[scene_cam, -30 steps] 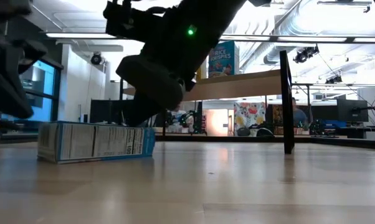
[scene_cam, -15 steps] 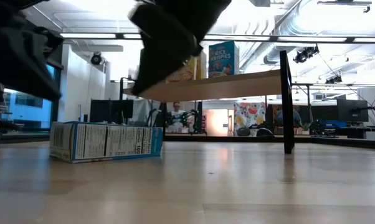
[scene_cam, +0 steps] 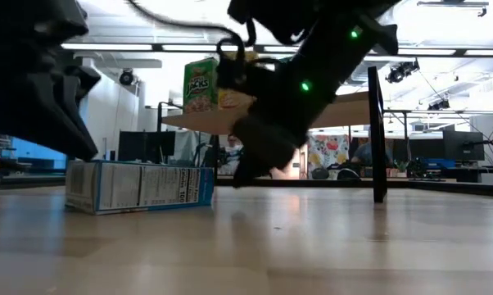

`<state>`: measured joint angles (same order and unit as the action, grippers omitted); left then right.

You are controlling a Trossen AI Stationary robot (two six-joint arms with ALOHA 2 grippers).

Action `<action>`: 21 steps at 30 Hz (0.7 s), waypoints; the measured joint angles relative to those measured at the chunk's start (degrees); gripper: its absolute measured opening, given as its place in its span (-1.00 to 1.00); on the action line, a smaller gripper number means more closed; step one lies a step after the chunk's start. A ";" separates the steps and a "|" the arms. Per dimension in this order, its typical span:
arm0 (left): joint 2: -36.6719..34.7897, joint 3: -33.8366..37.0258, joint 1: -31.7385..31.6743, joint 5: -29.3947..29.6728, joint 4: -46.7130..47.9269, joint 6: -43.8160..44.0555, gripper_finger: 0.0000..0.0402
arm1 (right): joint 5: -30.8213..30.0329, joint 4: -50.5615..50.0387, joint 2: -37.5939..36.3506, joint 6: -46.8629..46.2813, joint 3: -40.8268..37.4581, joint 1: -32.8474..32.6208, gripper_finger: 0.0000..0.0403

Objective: Stack cereal on shelf
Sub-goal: Put the blue cereal box aligned with the blue cereal box on the shelf

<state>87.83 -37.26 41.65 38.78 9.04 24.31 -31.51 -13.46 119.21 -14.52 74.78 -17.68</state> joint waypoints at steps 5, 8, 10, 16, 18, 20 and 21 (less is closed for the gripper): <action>-0.04 4.08 -0.87 -0.41 -8.50 0.92 -1.00 | 1.98 8.16 -0.61 0.58 -2.96 1.01 -1.00; -0.09 4.98 -0.87 -0.69 -9.88 1.25 -1.00 | 3.73 12.57 -0.65 0.72 -4.12 1.67 -1.00; -0.15 5.35 -0.87 -1.25 -9.90 2.24 -1.00 | 4.90 14.62 -0.64 0.30 -4.93 1.98 -1.00; -0.20 6.18 0.36 -2.96 -9.94 5.30 -1.00 | 6.82 21.91 -0.60 2.84 -4.44 1.46 -1.00; -0.21 6.33 1.18 -3.38 -9.52 6.63 -1.00 | 6.57 22.43 -0.60 4.18 -2.94 0.81 -1.00; -0.20 6.33 1.99 -3.90 -9.38 7.79 -1.00 | 6.74 22.84 -0.72 4.50 -1.47 0.24 -1.00; -0.15 6.33 2.49 -3.94 -9.36 8.43 -1.00 | 7.24 23.14 -0.75 4.50 -0.91 -0.05 -1.00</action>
<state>87.68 -30.94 44.14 34.84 -0.32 32.74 -24.27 9.68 118.45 -10.02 73.87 -17.73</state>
